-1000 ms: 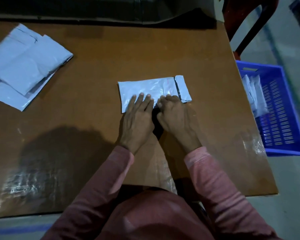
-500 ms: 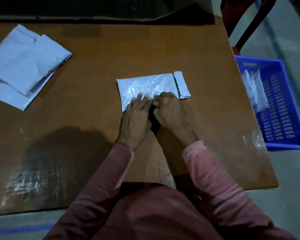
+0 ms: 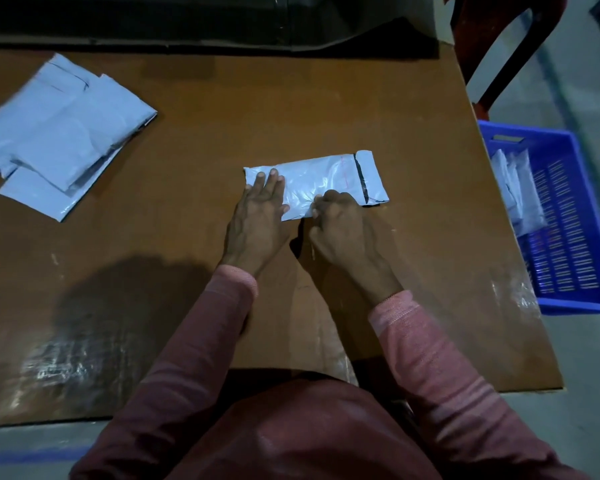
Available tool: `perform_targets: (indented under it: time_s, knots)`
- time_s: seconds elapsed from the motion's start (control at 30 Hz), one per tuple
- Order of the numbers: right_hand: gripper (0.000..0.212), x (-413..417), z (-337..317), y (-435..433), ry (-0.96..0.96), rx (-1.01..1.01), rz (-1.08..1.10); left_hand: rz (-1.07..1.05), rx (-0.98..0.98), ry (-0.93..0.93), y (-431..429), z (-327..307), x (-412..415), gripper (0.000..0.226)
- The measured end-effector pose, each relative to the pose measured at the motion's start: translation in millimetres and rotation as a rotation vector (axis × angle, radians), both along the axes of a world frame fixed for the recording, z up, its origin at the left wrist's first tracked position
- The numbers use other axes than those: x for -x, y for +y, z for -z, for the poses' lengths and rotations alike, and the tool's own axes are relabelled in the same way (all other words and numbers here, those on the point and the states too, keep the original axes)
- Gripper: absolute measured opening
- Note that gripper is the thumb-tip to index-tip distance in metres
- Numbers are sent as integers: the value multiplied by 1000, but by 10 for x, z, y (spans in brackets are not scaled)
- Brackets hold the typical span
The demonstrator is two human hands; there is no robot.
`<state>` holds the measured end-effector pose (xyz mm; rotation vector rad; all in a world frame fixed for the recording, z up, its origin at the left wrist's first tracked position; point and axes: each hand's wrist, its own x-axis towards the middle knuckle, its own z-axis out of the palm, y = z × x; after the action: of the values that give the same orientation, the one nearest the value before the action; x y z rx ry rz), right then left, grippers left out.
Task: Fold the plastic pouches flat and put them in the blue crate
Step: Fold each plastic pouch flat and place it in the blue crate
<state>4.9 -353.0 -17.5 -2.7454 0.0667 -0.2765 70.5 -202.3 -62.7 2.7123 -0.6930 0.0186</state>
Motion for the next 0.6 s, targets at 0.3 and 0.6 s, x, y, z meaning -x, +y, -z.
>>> perform_targets:
  time_s: [0.3, 0.6]
  knots:
    - [54, -516, -309, 72, 254, 60, -73, -40, 118, 42, 15, -48, 37, 62]
    - [62, -548, -191, 104, 302, 97, -27, -66, 221, 91, 7, -37, 35, 59]
